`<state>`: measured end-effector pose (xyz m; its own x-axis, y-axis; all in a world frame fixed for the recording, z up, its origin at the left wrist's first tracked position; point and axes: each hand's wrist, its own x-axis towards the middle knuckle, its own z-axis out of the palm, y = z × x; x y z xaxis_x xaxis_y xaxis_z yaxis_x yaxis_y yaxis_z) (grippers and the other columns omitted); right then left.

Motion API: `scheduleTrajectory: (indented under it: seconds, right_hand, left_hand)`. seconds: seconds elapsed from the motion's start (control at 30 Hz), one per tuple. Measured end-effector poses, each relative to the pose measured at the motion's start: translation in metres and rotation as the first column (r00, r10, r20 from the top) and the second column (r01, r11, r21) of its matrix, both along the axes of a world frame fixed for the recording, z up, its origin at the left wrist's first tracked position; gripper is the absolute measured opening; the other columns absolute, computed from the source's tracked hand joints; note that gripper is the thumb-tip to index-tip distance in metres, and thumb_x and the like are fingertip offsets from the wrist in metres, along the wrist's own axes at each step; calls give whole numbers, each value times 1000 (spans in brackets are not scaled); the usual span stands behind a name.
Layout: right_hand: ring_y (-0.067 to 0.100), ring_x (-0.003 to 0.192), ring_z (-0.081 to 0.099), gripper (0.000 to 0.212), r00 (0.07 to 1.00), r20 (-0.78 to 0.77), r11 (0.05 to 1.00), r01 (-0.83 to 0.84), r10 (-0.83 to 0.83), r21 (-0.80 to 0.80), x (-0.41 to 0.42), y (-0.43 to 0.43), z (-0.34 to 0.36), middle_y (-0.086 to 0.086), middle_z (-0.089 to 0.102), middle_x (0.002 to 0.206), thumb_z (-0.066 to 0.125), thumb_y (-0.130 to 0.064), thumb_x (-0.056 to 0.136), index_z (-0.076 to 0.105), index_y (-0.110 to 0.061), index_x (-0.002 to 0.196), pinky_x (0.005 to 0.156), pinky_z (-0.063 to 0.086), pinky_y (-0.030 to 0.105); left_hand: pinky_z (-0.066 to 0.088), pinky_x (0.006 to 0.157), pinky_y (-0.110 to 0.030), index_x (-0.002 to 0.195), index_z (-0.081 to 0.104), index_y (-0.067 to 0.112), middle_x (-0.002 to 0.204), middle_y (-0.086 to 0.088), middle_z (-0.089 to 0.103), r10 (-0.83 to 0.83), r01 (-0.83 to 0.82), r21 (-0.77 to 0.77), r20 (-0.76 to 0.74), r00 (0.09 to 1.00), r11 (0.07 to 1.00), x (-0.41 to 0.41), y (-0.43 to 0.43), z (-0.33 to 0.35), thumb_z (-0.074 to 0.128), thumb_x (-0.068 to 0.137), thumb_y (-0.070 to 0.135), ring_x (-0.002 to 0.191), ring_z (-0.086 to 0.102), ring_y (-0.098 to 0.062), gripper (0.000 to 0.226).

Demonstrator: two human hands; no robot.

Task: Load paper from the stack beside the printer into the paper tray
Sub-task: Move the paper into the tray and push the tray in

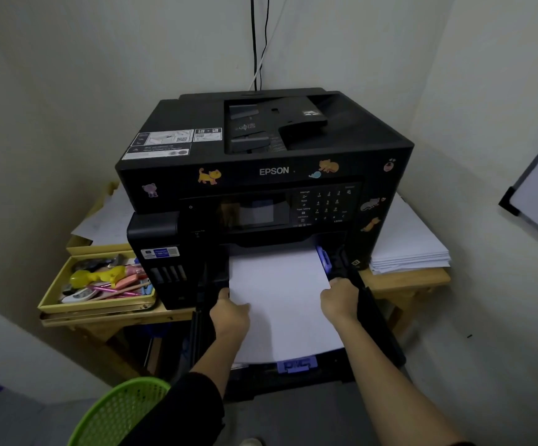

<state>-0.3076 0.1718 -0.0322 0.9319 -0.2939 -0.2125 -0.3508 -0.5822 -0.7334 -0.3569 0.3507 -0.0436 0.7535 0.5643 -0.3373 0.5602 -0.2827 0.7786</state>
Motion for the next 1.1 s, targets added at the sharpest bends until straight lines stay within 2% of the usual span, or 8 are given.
scheduleTrajectory:
  seconds: [0.2, 0.37, 0.47, 0.6, 0.7, 0.8, 0.93, 1.1]
  right_hand:
    - [39, 100, 61, 19, 999, 19, 998, -28, 29, -50, -4, -2, 3, 25, 64, 111, 44, 6, 86, 62, 4, 94, 70, 43, 28]
    - [36, 118, 41, 35, 995, -7, 936, -97, 100, -338, -14, 2, 7, 17, 48, 130, 49, -6, 88, 57, -5, 122, 95, 39, 44]
    - [32, 126, 31, 48, 960, -1, 915, -268, 281, -300, -21, -3, 6, 13, 40, 138, 51, -4, 85, 48, -5, 133, 102, 36, 41]
    - [25, 138, 24, 67, 774, -118, 782, -623, 622, 29, -33, -17, 12, 7, 24, 150, 45, 4, 78, 38, -16, 142, 105, 36, 28]
    - [17, 146, 1, 87, 612, -292, 636, -771, 735, -16, -45, -25, 12, -6, 7, 158, 56, -4, 71, 22, -29, 148, 115, 21, 35]
    - [14, 145, -17, 103, 523, -387, 542, -837, 760, -66, -59, -29, 9, -8, -12, 159, 65, -14, 69, 4, -37, 149, 118, 5, 45]
    - [18, 142, -26, 117, 452, -414, 432, -890, 790, -149, -70, -33, 6, -3, -26, 156, 74, -25, 66, -10, -38, 147, 116, -4, 48]
    - [24, 139, -32, 134, 494, -472, 355, -865, 730, -355, -80, -31, -5, 1, -37, 151, 85, -25, 62, -20, -33, 145, 116, -8, 51]
  left_hand:
    - [56, 80, -41, 146, 28, 8, 127, -24, 53, -103, 109, 72, -73, 992, 991, -1, 0, 5, 57, 91, 14, 102, 61, -36, 62]
    - [35, 107, -41, 148, 15, 8, 149, -20, 17, -201, 300, 398, -272, 941, 867, -10, -8, 10, 50, 93, 34, 133, 24, -37, 70]
    - [20, 114, -42, 149, 15, 13, 155, -14, 6, -369, 430, 492, -221, 903, 757, -19, -13, 12, 51, 89, 43, 140, 9, -34, 76]
    - [12, 117, -43, 150, 12, 25, 159, 3, -8, -733, 757, 201, -192, 653, 622, -32, -15, 19, 64, 77, 33, 146, -8, -23, 90]
    - [4, 118, -39, 150, -7, 24, 158, 2, -21, -829, 901, 87, -362, 425, 424, -43, -20, 22, 66, 73, 35, 145, -18, -18, 107]
    - [-10, 118, -39, 146, -24, 19, 151, -2, -36, -810, 947, 113, -494, 316, 301, -54, -31, 19, 74, 64, 51, 139, -32, -19, 132]
    - [-14, 118, -41, 143, -29, 12, 149, -6, -39, -761, 930, 297, -545, 351, 216, -67, -45, 10, 80, 55, 57, 138, -35, -22, 147]
    - [-5, 120, -34, 146, -20, 6, 155, -11, -25, -712, 854, 464, -515, 478, 237, -74, -56, 0, 64, 81, 22, 144, -20, -24, 108]
